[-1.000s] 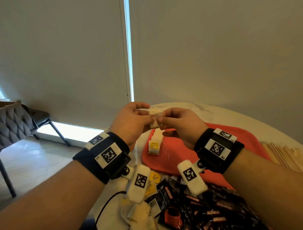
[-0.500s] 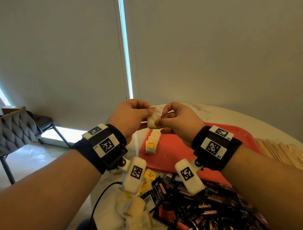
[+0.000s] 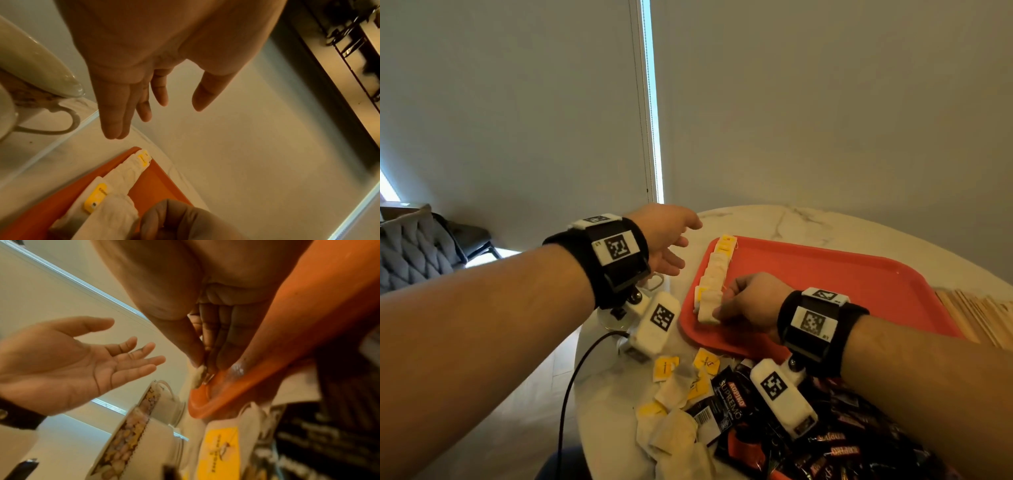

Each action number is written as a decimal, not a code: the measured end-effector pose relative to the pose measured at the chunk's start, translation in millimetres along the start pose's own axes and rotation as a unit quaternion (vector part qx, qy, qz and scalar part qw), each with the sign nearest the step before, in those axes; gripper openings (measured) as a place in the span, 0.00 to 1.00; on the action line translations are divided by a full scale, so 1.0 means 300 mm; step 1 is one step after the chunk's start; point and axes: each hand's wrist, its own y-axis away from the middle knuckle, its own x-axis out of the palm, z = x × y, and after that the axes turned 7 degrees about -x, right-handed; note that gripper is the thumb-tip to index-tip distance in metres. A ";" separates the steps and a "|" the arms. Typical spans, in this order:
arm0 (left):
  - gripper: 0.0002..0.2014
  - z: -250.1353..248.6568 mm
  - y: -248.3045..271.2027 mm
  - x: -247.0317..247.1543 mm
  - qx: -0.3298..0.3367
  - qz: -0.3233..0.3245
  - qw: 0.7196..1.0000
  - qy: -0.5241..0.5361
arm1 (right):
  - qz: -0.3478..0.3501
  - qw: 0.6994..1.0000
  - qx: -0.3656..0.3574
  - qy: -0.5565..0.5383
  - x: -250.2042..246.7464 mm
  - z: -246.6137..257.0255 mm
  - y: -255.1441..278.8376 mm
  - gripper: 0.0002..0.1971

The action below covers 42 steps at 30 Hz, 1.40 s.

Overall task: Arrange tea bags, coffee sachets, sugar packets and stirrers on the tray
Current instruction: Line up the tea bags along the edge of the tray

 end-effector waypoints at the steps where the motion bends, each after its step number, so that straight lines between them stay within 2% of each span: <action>1: 0.28 -0.005 -0.005 0.007 -0.007 0.007 1.000 -0.012 | 0.000 1.000 0.004 0.002 0.005 0.000 -0.004 0.11; 10: 0.32 -0.020 -0.057 0.051 -0.042 0.045 0.995 -0.076 | 0.043 0.998 0.026 -0.025 0.035 -0.002 -0.032 0.09; 16: 0.34 -0.016 -0.097 0.068 -0.063 0.062 0.989 -0.118 | 0.042 0.994 0.051 -0.086 -0.015 0.004 -0.001 0.01; 20: 0.36 -0.017 -0.114 0.084 -0.073 0.070 0.985 -0.143 | 0.041 0.991 0.075 -0.099 -0.024 0.000 0.016 0.11; 29: 0.36 -0.009 -0.141 0.124 -0.085 0.074 0.977 -0.181 | 0.080 0.984 0.093 -0.133 0.002 0.008 0.022 0.09; 36: 0.35 -0.015 -0.146 0.131 -0.075 0.073 0.978 -0.179 | 0.034 0.988 0.060 -0.141 -0.029 -0.017 -0.005 0.08; 42: 0.36 0.000 -0.149 0.134 -0.075 0.066 0.979 -0.177 | 0.038 0.987 0.056 -0.144 -0.014 -0.023 -0.018 0.08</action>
